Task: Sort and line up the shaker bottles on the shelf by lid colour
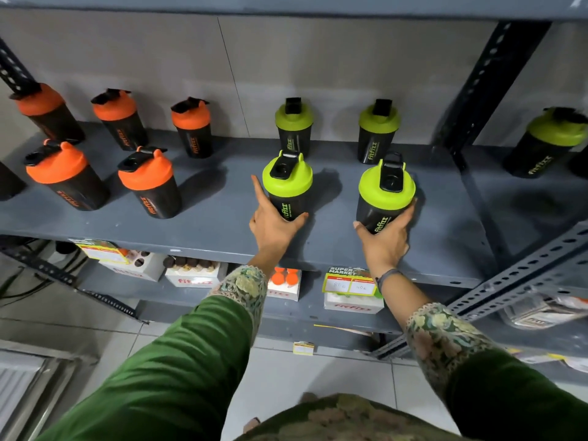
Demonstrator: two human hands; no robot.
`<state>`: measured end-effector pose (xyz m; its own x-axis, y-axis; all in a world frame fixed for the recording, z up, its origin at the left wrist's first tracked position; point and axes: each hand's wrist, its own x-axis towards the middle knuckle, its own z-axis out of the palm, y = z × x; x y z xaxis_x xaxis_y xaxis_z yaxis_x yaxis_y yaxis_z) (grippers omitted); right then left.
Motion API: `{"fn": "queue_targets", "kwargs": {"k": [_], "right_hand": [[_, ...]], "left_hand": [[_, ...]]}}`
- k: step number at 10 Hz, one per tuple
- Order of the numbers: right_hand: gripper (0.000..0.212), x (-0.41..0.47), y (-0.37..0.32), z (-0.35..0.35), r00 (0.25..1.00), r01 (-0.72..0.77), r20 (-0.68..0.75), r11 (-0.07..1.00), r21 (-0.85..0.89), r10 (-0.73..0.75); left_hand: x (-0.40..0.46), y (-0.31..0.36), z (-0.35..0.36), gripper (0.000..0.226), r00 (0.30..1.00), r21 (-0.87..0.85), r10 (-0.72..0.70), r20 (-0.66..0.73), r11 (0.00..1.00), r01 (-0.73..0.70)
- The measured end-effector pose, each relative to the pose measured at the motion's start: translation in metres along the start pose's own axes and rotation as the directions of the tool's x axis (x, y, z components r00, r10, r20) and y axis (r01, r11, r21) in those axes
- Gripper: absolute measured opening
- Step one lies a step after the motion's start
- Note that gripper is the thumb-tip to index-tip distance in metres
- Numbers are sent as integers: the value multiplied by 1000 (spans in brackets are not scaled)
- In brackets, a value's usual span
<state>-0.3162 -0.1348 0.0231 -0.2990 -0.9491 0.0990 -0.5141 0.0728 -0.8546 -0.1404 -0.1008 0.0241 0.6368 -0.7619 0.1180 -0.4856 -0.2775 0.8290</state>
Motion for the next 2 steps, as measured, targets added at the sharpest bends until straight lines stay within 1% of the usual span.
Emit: {"fn": "queue_targets", "kwargs": {"k": [1,2], "right_hand": [[114,2,-3,-1,1000,-5,17,1000,20,5],[120,-3,0,-8,999,1,41,994,111,-5]], "left_hand": [[-5,-7,-6,121,999,8,11,-36,1000,-11],[-7,-13,-15,125,1000,-15,-20,12,1000,20]]}}
